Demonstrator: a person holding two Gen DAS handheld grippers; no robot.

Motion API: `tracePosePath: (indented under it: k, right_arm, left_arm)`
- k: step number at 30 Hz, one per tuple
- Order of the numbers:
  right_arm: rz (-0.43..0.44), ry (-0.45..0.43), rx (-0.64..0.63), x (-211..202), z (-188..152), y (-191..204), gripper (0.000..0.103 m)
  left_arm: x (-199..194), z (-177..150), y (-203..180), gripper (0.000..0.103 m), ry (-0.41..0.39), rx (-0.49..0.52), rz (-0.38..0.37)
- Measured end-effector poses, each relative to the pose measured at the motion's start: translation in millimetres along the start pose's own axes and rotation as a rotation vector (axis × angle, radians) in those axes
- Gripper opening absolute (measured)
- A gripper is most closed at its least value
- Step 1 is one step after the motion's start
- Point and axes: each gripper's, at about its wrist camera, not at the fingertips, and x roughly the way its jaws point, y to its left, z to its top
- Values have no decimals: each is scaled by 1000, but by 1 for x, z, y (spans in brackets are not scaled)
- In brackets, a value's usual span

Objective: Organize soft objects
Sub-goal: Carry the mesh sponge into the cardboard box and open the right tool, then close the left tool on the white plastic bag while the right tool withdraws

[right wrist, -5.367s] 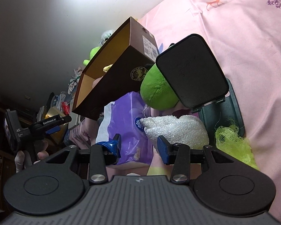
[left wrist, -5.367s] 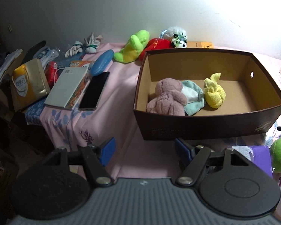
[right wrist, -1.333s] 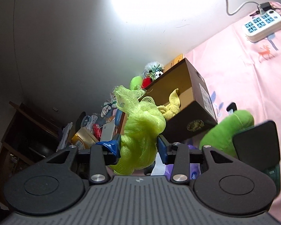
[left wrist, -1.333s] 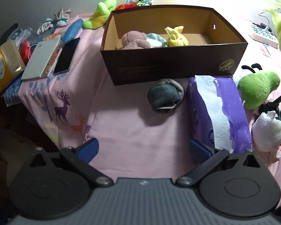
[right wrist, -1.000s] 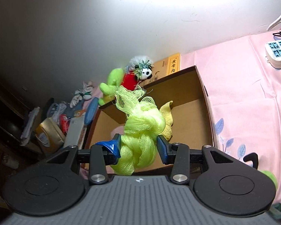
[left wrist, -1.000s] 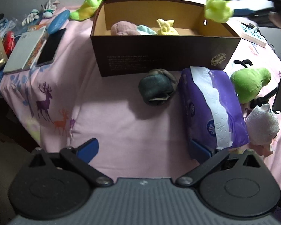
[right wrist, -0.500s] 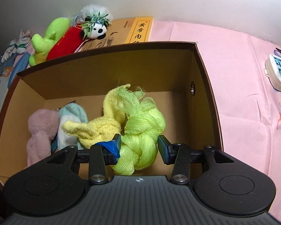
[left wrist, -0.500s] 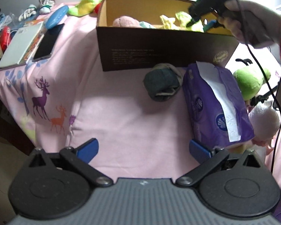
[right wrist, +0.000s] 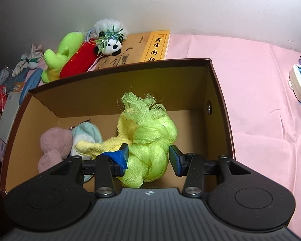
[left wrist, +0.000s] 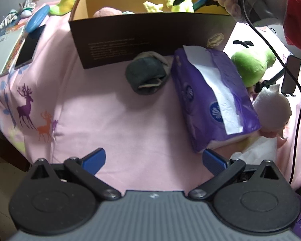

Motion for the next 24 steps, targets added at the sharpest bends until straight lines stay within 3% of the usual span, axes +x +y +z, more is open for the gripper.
tracePosePath:
  k: [3, 5, 6, 9, 10, 15, 19, 24]
  right_arm:
    - [26, -55, 18, -12, -1, -3, 28]
    - [-134, -61, -159, -11, -3, 12, 28]
    - [-162, -91, -196, -15, -5, 15, 28]
    - [117, -116, 78, -42, 2, -16, 28]
    - [162, -112, 122, -48, 2, -21, 28]
    - [214, -130, 63, -80, -21, -19, 28]
    - [345, -146, 116, -114, -48, -30, 28]
    - [413, -186, 159, -147, -86, -52, 28]
  left_arm:
    - [-5, -3, -3, 103, -13, -5, 7]
    - [-7, -4, -2, 103, -20, -27, -1]
    - [-8, -5, -2, 103, -21, -37, -2]
    - [-12, -6, -1, 103, -40, -57, 11]
    - [-12, -6, -1, 103, -44, -64, 14]
    - [-16, -5, 3, 103, -58, -81, 33]
    - [-20, -1, 7, 103, -81, -80, 60]
    - [-24, 3, 8, 103, -85, -66, 39]
